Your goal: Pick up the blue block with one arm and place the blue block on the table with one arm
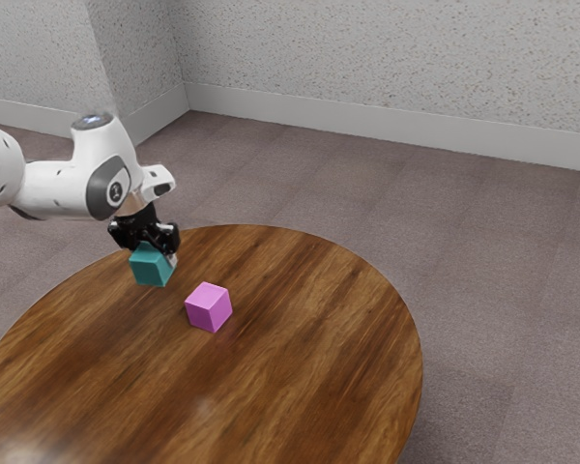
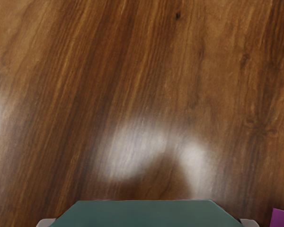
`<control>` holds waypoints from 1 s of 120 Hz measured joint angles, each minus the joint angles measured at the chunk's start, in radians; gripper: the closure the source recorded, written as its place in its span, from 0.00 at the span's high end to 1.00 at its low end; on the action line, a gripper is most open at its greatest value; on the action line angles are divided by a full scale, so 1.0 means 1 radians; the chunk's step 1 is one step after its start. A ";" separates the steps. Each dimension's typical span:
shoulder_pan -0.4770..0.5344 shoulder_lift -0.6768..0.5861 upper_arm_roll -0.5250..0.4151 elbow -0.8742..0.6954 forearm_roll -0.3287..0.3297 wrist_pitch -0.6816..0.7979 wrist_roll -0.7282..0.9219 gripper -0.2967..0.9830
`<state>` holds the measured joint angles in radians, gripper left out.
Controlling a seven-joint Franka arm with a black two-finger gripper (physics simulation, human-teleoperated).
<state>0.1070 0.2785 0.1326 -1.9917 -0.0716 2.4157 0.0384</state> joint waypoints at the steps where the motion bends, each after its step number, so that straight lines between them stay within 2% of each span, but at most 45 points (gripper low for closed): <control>1: 0.001 0.004 0.001 0.002 0.000 0.000 0.000 0.52; 39: 0.040 0.105 0.004 0.076 -0.009 0.005 0.005 0.52; 67: 0.045 0.096 0.004 0.080 -0.022 0.004 0.022 0.67; 75: 0.044 0.020 0.004 0.062 -0.021 -0.002 0.025 0.69; 93: 0.010 -0.299 -0.015 0.083 -0.018 -0.143 0.029 0.73; 103: 0.014 -0.330 -0.059 0.280 -0.016 -0.315 0.030 0.74; 120: -0.086 -0.401 -0.087 0.336 -0.013 -0.495 0.023 0.76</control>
<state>0.0207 -0.1224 0.0453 -1.6561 -0.0851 1.9210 0.0617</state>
